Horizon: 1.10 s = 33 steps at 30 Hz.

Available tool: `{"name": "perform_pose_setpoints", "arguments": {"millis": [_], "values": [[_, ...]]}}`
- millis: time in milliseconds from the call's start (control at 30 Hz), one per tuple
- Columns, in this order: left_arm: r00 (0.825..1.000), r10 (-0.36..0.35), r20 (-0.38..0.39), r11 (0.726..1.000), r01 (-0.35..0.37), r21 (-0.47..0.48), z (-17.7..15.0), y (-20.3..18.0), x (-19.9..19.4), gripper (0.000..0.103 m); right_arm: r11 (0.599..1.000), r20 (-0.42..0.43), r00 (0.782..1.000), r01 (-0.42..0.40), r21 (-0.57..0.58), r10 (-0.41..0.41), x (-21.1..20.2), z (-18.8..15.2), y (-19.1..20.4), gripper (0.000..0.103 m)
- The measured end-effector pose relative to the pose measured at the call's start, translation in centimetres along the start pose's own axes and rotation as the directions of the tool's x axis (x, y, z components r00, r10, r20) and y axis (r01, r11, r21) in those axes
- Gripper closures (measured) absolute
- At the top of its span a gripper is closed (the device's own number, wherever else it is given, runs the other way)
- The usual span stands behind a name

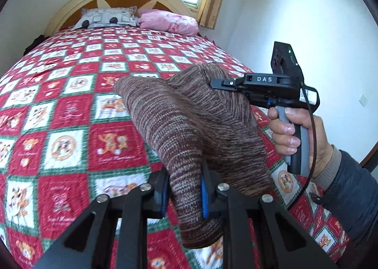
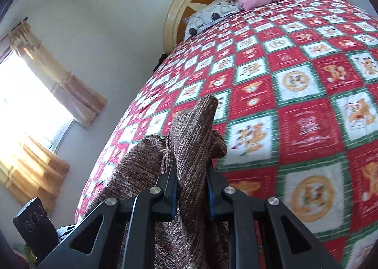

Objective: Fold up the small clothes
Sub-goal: 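Lift the sweater edge with both tools and fold it over the bundle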

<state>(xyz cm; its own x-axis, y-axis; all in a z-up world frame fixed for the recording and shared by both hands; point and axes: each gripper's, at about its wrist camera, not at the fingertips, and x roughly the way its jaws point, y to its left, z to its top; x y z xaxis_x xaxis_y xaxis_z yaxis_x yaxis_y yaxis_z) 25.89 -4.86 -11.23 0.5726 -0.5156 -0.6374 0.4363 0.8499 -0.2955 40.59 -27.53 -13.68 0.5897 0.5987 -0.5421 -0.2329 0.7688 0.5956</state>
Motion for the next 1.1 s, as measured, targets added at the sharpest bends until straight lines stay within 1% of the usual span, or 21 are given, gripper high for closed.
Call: {"name": "perform_pose_setpoints", "arguments": {"millis": [267, 600, 867, 1100], "values": [[1.000, 0.010, 0.022, 0.999, -0.009, -0.052, -1.7, 2.3, -3.0, 0.082, 0.999, -0.027, 0.999, -0.036, -0.032, 0.035, 1.2, -1.3, 3.7, 0.084], [0.997, 0.035, 0.066, 0.992, -0.026, -0.122, -4.1, 5.3, -7.2, 0.082, 0.994, -0.069, 0.995, -0.083, -0.072, 0.078, 3.9, -2.7, 8.5, 0.084], [0.991, 0.085, 0.103, 0.982, -0.066, -0.175, -6.3, 8.4, -11.1, 0.082, 0.984, -0.114, 0.985, -0.142, -0.104, 0.130, 7.0, -4.2, 13.1, 0.084], [0.984, 0.137, 0.117, 0.968, -0.108, -0.224, -8.2, 11.0, -13.6, 0.082, 0.973, -0.161, 0.972, -0.191, -0.128, 0.170, 10.2, -5.8, 17.0, 0.084]]}}
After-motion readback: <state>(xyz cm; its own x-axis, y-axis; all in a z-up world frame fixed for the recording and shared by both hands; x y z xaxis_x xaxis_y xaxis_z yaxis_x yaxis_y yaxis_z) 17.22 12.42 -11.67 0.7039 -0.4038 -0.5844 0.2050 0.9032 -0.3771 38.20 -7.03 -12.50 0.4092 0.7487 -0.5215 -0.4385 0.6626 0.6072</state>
